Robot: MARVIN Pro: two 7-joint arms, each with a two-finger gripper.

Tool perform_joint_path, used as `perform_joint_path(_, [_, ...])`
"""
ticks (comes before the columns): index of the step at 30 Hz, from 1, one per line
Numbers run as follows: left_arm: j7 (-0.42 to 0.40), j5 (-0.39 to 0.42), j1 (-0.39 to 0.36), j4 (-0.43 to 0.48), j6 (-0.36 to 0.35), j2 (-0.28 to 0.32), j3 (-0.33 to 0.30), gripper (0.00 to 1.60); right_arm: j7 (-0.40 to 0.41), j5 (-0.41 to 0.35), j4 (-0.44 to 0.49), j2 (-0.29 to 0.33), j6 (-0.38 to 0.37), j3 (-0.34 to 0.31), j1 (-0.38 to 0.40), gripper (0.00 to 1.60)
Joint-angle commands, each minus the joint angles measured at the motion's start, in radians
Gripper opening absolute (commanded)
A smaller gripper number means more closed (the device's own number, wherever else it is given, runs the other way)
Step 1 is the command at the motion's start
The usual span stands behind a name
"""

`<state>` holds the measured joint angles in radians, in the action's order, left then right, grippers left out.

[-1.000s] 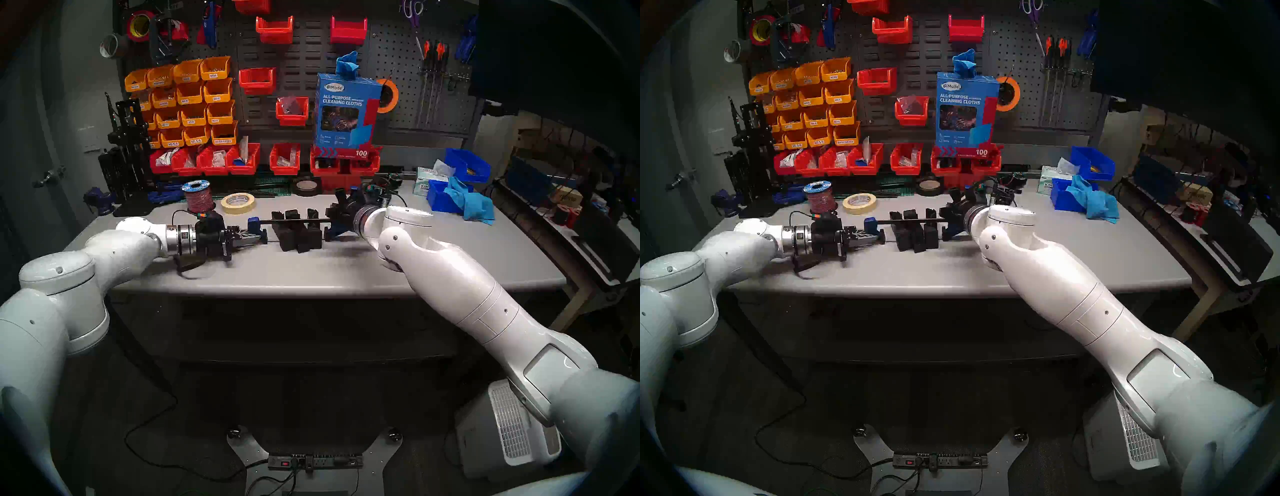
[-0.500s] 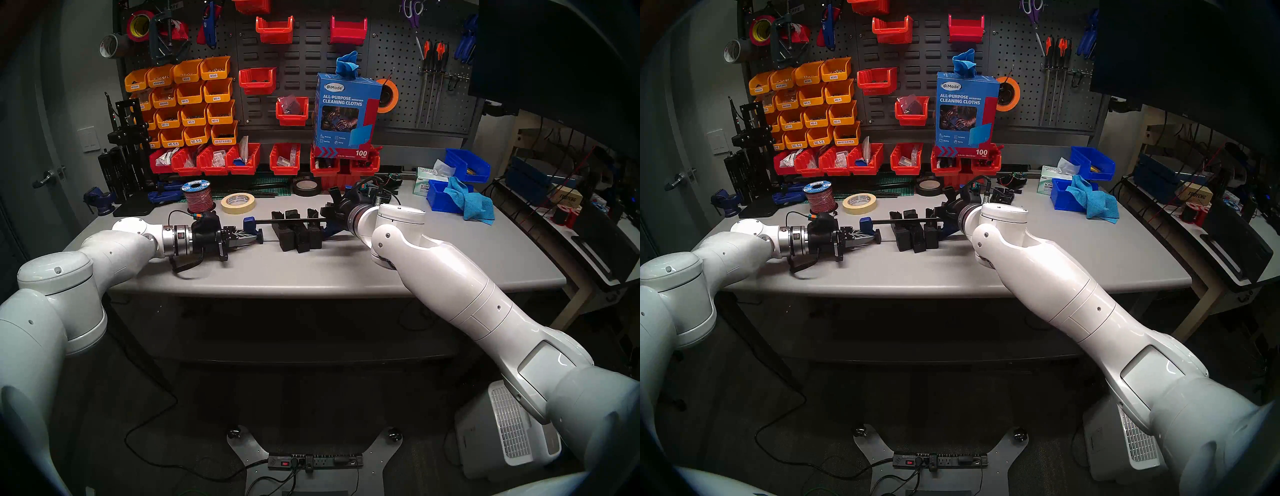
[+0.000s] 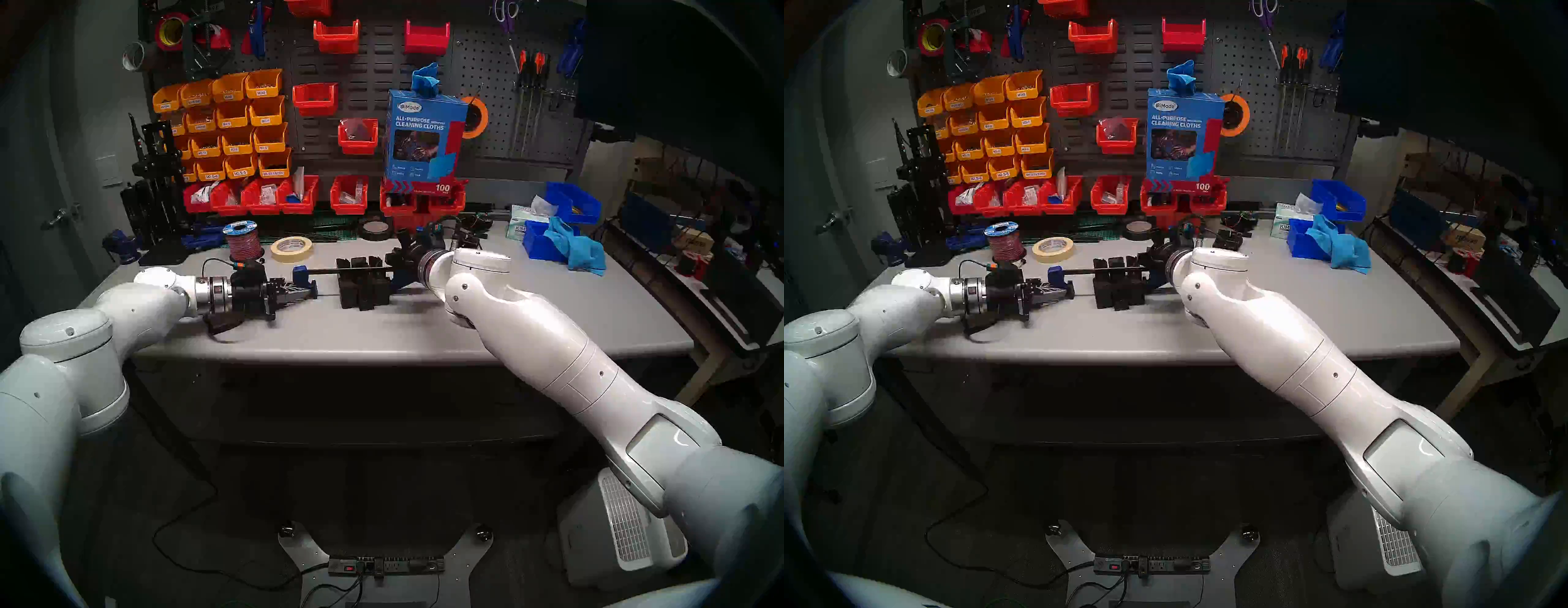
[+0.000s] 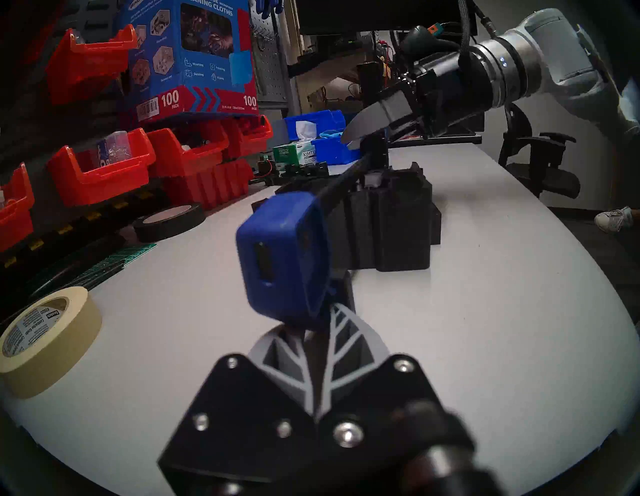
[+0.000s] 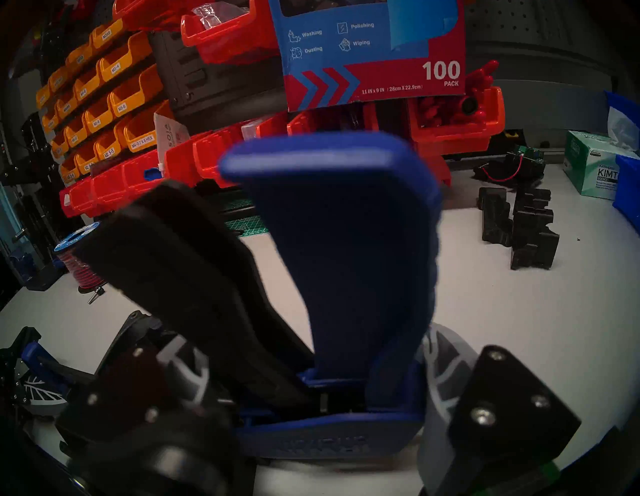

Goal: Clamp the two 3D printed pieces together with the clamp

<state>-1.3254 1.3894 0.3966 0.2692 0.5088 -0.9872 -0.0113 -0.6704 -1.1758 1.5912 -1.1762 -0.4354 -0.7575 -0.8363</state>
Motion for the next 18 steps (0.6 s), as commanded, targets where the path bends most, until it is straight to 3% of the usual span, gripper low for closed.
perform_joint_path(1, [-0.043, 0.003, -0.011, 0.018, 0.002, -0.032, -0.004, 0.00, 0.034, -0.022, 0.019, -0.085, 0.003, 0.036, 0.003, 0.00])
perform_joint_path(18, [-0.046, 0.003, -0.011, 0.014, -0.001, -0.034, -0.006, 0.00, 0.016, -0.021, -0.009, -0.123, 0.007, 0.051, 0.019, 0.00])
